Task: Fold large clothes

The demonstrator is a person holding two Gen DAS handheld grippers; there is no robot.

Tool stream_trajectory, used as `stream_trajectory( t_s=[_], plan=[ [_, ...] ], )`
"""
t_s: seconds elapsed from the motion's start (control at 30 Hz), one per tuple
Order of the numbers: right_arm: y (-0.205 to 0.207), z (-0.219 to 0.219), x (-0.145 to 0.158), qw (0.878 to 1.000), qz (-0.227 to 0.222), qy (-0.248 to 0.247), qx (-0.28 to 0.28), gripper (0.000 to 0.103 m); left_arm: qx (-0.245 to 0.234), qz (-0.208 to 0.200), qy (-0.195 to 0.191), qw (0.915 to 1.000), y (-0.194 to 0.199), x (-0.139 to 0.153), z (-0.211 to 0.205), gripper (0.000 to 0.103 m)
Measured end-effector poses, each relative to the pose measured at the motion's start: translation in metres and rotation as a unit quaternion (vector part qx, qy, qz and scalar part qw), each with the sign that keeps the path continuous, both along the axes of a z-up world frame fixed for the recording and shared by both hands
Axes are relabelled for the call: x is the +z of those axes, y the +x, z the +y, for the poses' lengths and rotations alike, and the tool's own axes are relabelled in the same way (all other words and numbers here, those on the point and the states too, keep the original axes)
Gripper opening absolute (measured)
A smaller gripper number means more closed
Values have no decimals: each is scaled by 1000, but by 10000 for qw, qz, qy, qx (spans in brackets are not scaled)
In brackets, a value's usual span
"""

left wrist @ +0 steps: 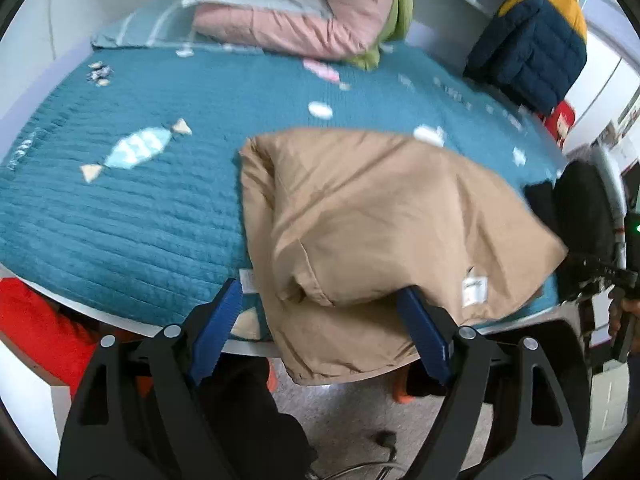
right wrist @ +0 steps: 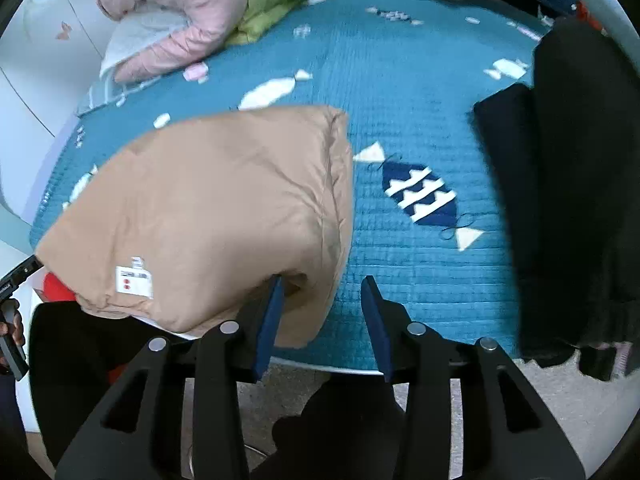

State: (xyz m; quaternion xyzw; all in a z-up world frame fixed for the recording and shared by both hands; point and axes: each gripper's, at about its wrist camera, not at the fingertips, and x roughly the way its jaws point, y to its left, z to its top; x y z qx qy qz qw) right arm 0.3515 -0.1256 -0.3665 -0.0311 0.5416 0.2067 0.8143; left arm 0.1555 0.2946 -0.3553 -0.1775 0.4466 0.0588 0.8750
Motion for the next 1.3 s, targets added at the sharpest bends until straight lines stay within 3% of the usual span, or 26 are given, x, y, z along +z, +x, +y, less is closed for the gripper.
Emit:
stream_trajectory(
  t_s=[0.17,0.23,0.27,0.33,0.37,0.43,0.47,0.5,0.57,0.67,0.77,0.83,0.93,1.1,1.3],
  plan=[
    [10,12,24,9956,73,914,-214,38,246,-718,-502,9958,12,28,5,83],
    [21,31,13,9896,415,1347,-272,24,375,-779,-648,9941,27,28,0,83],
    [26,38,6,9883,550,1399,-258,23,333,-734,-726,9941,34,24,-3,83],
    [35,53,-22,9837,1024,1451,-295,15,222,-285,-799,9961,55,4,-14,83],
    [39,58,-40,9831,1283,1254,-358,15,190,67,-736,9971,64,-11,-18,83],
    [44,57,-69,9847,1509,683,-539,0,267,747,-417,9960,76,-47,-23,83],
    [48,52,-85,9851,1563,364,-622,0,292,987,-364,9940,78,-61,-23,84],
    [50,46,-94,9834,1640,329,-704,0,318,1159,-476,9916,78,-77,-22,84],
    [54,30,-110,9771,1823,599,-916,0,308,1132,-443,9921,74,-87,-23,84],
    [55,29,-109,9794,1746,522,-874,0,233,1083,-360,9932,77,-87,-26,86],
    [58,34,-106,9813,1707,334,-821,0,327,896,-643,9934,75,-78,-17,86],
    [51,41,-94,9846,1577,144,-739,6,406,624,-842,9937,67,-68,-11,86],
    [41,59,-53,9932,1060,184,-449,6,589,311,-918,9935,55,-57,-1,89],
    [56,123,-12,9941,648,861,111,6,1120,371,-997,9880,49,-63,16,89],
    [96,218,-36,9912,884,930,323,3,1383,626,-1379,9787,48,-88,32,92]
  ],
)
